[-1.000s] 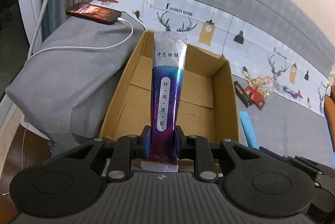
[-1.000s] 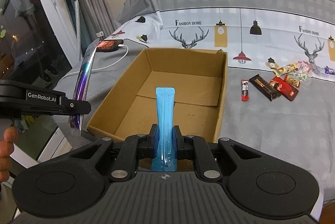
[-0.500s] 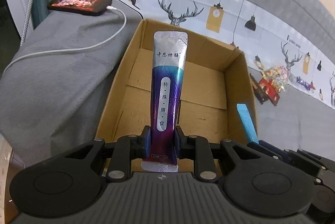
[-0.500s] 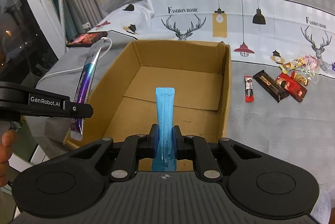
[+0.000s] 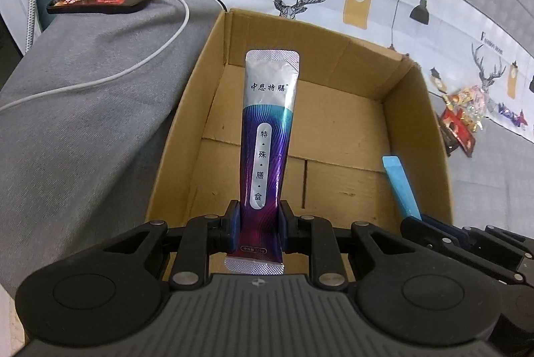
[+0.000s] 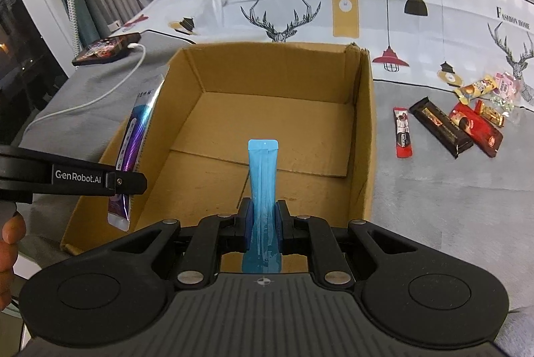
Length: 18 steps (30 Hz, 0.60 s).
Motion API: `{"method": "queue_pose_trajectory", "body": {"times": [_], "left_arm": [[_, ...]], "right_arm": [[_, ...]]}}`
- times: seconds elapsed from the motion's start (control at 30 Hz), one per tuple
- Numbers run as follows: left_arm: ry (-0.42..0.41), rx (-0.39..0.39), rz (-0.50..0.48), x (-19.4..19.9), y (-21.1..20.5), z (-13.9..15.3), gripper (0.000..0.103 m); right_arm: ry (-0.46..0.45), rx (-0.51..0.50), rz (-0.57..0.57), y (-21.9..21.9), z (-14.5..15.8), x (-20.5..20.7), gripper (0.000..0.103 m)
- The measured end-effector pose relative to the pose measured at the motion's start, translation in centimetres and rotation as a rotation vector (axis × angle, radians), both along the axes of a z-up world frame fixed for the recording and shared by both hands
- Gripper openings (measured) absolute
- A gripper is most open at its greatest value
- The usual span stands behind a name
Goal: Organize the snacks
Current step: 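Carry the tube pack and blue stick over the box and release both, then withdraw both open grippers from the box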
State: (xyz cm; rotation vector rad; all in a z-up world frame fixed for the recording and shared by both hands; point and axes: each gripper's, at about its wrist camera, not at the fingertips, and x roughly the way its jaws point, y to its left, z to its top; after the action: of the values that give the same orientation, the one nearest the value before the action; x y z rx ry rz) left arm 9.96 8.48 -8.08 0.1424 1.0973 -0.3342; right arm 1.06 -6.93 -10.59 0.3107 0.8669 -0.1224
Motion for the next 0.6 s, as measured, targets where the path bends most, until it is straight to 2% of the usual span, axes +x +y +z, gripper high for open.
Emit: {"method": "queue_pose_trajectory", "body": {"times": [0.17, 0.2, 0.23, 0.27, 0.3, 0.33, 0.4, 0.5, 0.6], "left_arm": [[0.012, 0.026, -0.009, 0.7, -0.3, -1.0, 0.026], [0.011, 0.028, -0.014, 0.8, -0.3, -1.1, 0.034], [0.002, 0.029, -0.018, 0.7, -0.3, -1.0, 0.043], [-0.009, 0.034, -0.017, 0.7, -0.4, -0.9, 0.076], [-0.023, 0.041, -0.013, 0.6, -0.4, -0.7, 0.103], [-0.053, 0.043, -0.004, 0.4, -0.3, -0.4, 0.102], [-0.088, 0.063, 0.001, 0.0, -0.2, 0.0, 0.103], [-0.043, 0.091, 0.005, -0.1, 0.1, -0.1, 0.103], [-0.008, 0.081, 0.015, -1.3, 0.8, 0.0, 0.103]], "right_arm": [[0.021, 0.000, -0.001, -0.1, -0.9, 0.7, 0.016], [0.023, 0.001, -0.003, -0.1, -1.0, 0.9, 0.016], [0.024, 0.003, -0.006, -0.2, -1.1, 1.0, 0.020], [0.023, 0.007, -0.010, -0.2, -1.2, 1.2, 0.021], [0.022, 0.010, -0.024, -0.3, -1.2, 1.3, 0.024], [0.023, 0.017, -0.036, -0.5, -1.1, 1.3, 0.039], [0.028, 0.019, -0.059, -0.7, -0.9, 1.2, 0.061], [0.031, 0.007, -0.059, -0.6, -0.4, 0.5, 0.069], [0.045, 0.012, -0.060, -0.3, 0.3, -0.7, 0.078]]}}
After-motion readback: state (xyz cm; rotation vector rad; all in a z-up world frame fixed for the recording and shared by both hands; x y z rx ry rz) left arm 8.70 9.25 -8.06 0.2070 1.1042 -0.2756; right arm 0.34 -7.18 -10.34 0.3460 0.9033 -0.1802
